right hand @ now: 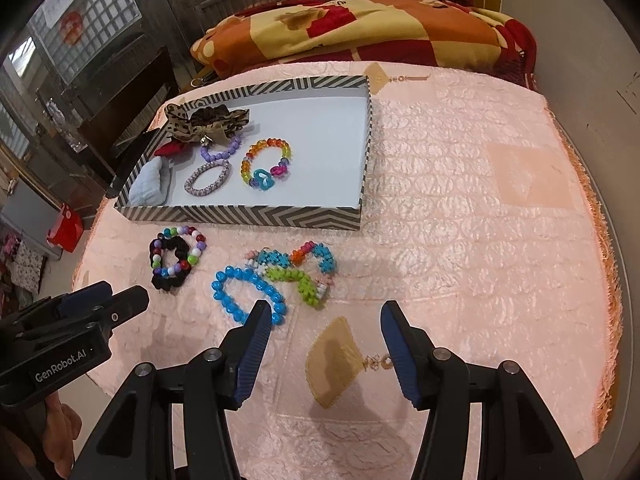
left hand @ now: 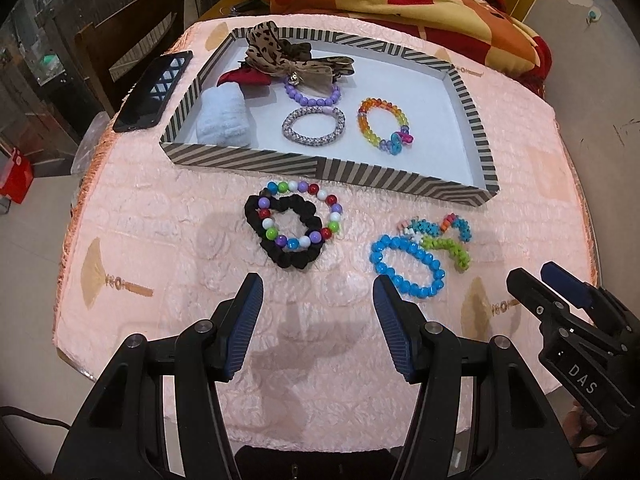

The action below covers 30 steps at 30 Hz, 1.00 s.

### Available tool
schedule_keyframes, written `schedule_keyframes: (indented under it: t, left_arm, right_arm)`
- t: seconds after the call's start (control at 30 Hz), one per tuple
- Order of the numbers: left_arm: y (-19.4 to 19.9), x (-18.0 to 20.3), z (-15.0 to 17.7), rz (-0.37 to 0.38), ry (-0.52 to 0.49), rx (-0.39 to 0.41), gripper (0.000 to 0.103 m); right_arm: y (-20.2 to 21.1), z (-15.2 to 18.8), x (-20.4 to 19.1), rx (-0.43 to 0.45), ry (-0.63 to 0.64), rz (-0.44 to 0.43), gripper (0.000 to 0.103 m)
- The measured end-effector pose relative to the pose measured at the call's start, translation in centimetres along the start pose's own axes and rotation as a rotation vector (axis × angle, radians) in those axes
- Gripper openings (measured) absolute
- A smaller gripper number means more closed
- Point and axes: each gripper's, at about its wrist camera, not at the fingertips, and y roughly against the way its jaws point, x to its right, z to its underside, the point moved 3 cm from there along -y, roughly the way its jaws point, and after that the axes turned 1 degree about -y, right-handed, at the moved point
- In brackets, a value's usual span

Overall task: Organize jewelry
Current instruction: 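Lower the left gripper onto the black scrunchie with coloured beads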

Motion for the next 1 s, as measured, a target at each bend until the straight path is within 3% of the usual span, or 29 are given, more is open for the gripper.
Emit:
schedule_keyframes:
  t: [0.53,1.0]
  left_arm:
    - [-0.5,-0.7,0.7,-0.011,0.027,-0.022,0.057]
    - [-2.0,-5.5,1.7,-0.004,0.134,-0.073,0.057]
  right_arm:
    - [-0.8,0.7,0.4,-0.031,0.01,-0.007,0.057]
    - [-2.8,0.9,0.4,-0.049,0.019,-0.049,0.057]
